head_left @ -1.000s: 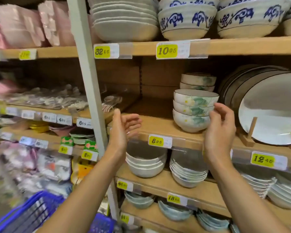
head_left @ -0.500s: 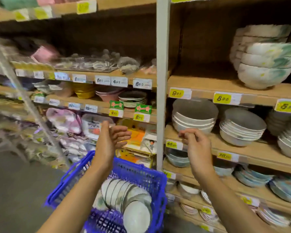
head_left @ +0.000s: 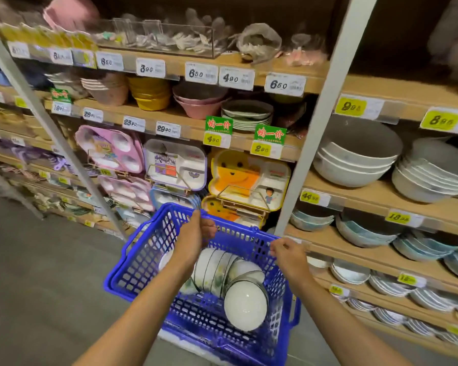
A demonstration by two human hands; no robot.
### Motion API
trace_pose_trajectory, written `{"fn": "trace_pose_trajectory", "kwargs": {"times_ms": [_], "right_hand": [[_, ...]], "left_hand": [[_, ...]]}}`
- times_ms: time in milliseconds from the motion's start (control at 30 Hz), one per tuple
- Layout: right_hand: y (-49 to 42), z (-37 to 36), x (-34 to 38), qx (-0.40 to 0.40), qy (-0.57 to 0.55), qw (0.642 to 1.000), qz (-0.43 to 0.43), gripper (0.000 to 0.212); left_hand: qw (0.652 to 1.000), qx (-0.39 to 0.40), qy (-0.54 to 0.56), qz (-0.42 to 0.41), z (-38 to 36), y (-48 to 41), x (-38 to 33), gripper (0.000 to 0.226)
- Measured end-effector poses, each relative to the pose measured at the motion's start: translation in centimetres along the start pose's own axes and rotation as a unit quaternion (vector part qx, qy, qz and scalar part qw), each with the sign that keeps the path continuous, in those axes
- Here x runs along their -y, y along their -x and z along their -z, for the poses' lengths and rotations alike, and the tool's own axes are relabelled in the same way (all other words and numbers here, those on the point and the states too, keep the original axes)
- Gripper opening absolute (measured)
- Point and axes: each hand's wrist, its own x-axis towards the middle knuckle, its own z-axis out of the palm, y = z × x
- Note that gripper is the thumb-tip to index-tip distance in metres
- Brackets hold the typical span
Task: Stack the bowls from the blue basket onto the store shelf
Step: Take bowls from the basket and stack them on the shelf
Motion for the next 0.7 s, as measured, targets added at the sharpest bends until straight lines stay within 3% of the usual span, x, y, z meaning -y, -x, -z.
{"fn": "trace_pose_trajectory", "kwargs": {"times_ms": [233, 300, 400, 567, 700], "right_hand": [[-4.2, -4.2, -5.6, 0.085, 0.066, 0.983, -0.152, 0.029], [-4.6, -5.9, -7.1, 0.103, 0.062, 0.971, -0.207, 0.019], [-4.0, -7.8, -9.6, 0.132, 0.136, 0.944, -0.271, 0.039], [-3.2, -8.9, -12.9, 0.104, 0.178, 0.93, -0.306, 0.051], [-3.2, -10.3, -15.1, 0.038, 0.193, 0.93, -0.311, 0.05]], "left_hand": [[0.985, 0.02, -0.145, 0.088, 0.8, -4.1, 3.0, 0.049], [0.977, 0.012, -0.175, 0.119, 0.8, -5.8, 4.3, 0.045], [0.957, 0.021, -0.242, 0.159, 0.2, -7.8, 7.6, 0.034], [0.887, 0.159, -0.389, 0.193, -0.9, -10.0, 15.1, 0.028], [0.819, 0.246, -0.456, 0.246, -1.9, -11.2, 20.4, 0.04]]}}
